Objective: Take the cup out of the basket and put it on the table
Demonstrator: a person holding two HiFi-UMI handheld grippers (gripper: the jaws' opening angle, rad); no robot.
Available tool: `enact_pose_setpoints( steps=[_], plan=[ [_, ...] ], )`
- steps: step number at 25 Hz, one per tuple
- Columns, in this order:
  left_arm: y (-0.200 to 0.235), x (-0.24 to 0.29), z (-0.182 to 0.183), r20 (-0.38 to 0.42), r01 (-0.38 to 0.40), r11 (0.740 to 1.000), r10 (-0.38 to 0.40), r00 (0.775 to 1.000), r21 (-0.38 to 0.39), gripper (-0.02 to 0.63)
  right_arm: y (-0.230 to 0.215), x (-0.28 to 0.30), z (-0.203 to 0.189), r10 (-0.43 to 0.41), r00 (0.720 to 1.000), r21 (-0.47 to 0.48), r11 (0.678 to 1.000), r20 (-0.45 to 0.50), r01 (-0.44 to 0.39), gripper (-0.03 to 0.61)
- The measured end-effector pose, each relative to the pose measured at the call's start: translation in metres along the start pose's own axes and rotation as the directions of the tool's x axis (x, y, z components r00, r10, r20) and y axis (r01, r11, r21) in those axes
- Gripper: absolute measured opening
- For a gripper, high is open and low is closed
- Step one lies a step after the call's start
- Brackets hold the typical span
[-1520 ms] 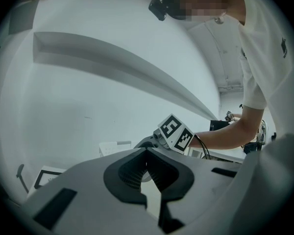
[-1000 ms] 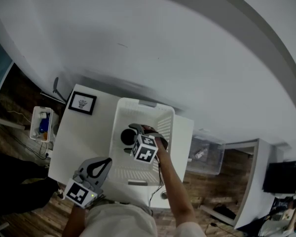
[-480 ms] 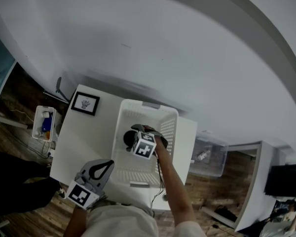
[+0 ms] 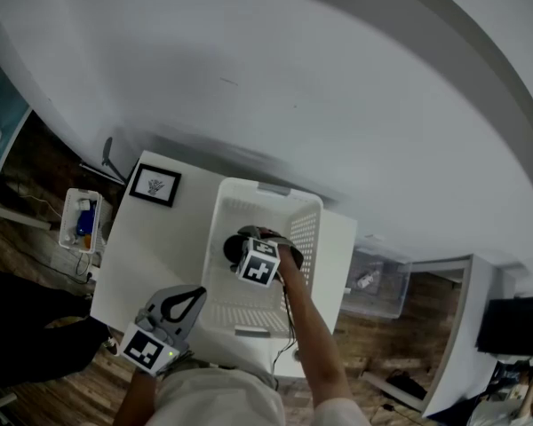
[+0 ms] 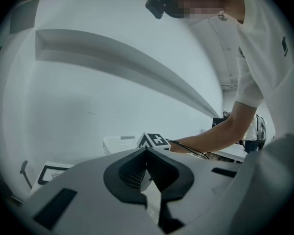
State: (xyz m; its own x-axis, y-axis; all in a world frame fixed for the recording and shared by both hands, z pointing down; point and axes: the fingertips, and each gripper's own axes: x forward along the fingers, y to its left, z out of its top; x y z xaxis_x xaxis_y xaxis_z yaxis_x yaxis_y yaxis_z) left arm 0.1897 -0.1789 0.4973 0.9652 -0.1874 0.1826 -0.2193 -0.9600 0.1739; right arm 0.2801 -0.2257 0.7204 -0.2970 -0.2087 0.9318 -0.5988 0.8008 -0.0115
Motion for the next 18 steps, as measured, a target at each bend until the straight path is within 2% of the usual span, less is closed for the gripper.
enact_pose_setpoints(
  steps=[18],
  plan=[
    [-0.005, -0.003, 0.002, 0.011, 0.008, 1.0, -0.008, 1.0, 0.007, 0.002, 0.011, -0.025, 0.008, 0.002, 0.999, 0.03, 1.0, 0.034, -0.003, 0.399]
  ],
)
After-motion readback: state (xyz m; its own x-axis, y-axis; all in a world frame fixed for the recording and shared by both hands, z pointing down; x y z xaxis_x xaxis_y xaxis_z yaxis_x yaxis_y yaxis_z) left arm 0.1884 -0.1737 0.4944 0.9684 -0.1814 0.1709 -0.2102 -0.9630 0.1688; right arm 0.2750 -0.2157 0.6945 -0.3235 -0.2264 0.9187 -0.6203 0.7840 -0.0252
